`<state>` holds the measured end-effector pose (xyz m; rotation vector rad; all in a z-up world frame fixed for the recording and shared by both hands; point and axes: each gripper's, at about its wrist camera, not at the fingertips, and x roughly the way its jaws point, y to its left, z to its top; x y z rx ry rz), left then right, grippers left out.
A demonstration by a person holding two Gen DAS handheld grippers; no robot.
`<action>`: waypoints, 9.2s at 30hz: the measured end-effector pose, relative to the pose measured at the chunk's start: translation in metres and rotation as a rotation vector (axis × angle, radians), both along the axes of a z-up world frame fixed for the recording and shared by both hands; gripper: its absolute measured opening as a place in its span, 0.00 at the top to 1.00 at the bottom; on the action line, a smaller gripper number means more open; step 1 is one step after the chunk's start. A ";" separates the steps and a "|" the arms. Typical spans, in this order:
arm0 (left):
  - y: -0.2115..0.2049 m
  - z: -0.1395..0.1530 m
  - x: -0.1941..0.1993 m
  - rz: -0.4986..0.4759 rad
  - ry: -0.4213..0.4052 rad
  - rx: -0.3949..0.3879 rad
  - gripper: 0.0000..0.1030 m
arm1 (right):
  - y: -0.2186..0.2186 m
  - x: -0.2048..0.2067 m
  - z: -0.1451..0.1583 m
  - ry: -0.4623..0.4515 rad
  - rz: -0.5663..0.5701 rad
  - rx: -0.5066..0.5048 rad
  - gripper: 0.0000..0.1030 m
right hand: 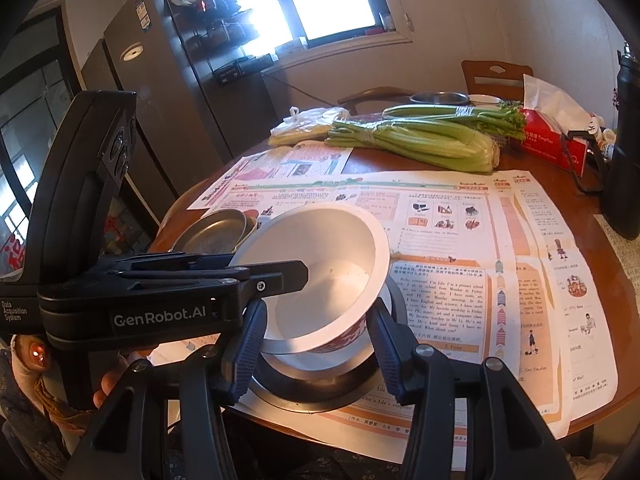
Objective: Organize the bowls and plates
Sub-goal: 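Grasp the rim of the nested bowl stack with the left tool and lift, then carry the nested bowls with the left tool toward the plate stack, then move the held nested bowls over the metal tray on the plates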
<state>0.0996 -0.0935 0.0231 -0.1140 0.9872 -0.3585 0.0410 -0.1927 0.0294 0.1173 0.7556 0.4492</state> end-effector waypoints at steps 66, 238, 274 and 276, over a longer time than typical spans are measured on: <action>0.004 -0.020 -0.002 0.034 -0.005 0.055 0.55 | 0.005 0.001 -0.014 0.002 -0.038 -0.117 0.49; 0.038 -0.049 -0.006 0.063 0.060 -0.020 0.46 | 0.014 0.021 -0.039 0.116 -0.010 -0.004 0.42; 0.143 -0.018 -0.020 0.257 -0.027 -0.082 0.46 | 0.117 0.043 -0.004 0.039 0.182 -0.039 0.42; 0.146 -0.017 -0.019 0.262 -0.030 -0.084 0.46 | 0.121 0.044 -0.003 0.037 0.186 -0.039 0.42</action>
